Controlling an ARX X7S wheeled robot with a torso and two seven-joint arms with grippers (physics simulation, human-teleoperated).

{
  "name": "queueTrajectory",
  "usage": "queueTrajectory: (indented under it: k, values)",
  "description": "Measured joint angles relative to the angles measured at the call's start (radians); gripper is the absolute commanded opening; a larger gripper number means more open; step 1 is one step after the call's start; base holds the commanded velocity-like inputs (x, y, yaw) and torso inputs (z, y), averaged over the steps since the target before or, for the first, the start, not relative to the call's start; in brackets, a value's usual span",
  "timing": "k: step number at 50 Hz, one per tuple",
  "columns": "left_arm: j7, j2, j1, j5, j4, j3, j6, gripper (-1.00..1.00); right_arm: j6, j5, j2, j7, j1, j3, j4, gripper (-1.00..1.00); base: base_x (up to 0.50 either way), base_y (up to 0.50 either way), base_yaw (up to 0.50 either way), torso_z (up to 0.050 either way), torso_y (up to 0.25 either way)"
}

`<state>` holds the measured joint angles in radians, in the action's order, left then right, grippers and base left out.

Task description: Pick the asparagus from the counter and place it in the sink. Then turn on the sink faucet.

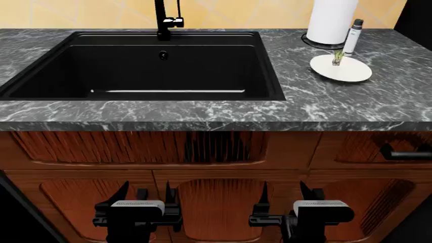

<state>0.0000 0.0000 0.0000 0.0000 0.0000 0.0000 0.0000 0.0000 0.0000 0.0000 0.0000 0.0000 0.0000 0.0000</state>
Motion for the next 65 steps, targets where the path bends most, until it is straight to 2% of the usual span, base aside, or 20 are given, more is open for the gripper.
queueTrajectory:
  k: [26,35,41,48,56,65]
  values:
    - [-0.079,-0.051,-0.019,-0.056,-0.003,0.051,-0.032,1.0,0.012,0.044,0.051,0.073,0.003,-0.056,0.007,1.0,0.0,0.0,0.0,0.0,0.0]
    - [-0.11,-0.069,-0.013,-0.067,0.047,0.057,-0.06,1.0,0.121,0.016,0.074,0.123,0.0,-0.069,-0.1,1.0,0.0,0.0,0.0,0.0,0.0]
    - [-0.138,-0.085,-0.045,-0.11,0.192,0.043,-0.209,1.0,0.276,-0.009,0.091,0.145,0.025,-0.081,-0.242,1.0,0.0,0.0,0.0,0.0,0.0]
    - [-0.167,-0.107,-0.13,-0.18,0.4,0.03,-0.471,1.0,0.507,-0.033,0.11,0.151,0.101,-0.092,-0.421,1.0,0.0,0.0,0.0,0.0,0.0]
    - [-0.203,-0.12,-0.305,-0.256,0.539,0.018,-0.767,1.0,0.79,-0.055,0.134,0.139,0.258,-0.115,-0.584,1.0,0.0,0.0,0.0,0.0,0.0]
    - [-0.235,-0.107,-0.555,-0.316,0.557,0.007,-1.014,1.0,1.053,-0.053,0.147,0.102,0.499,-0.127,-0.651,1.0,0.0,0.0,0.0,0.008,0.0]
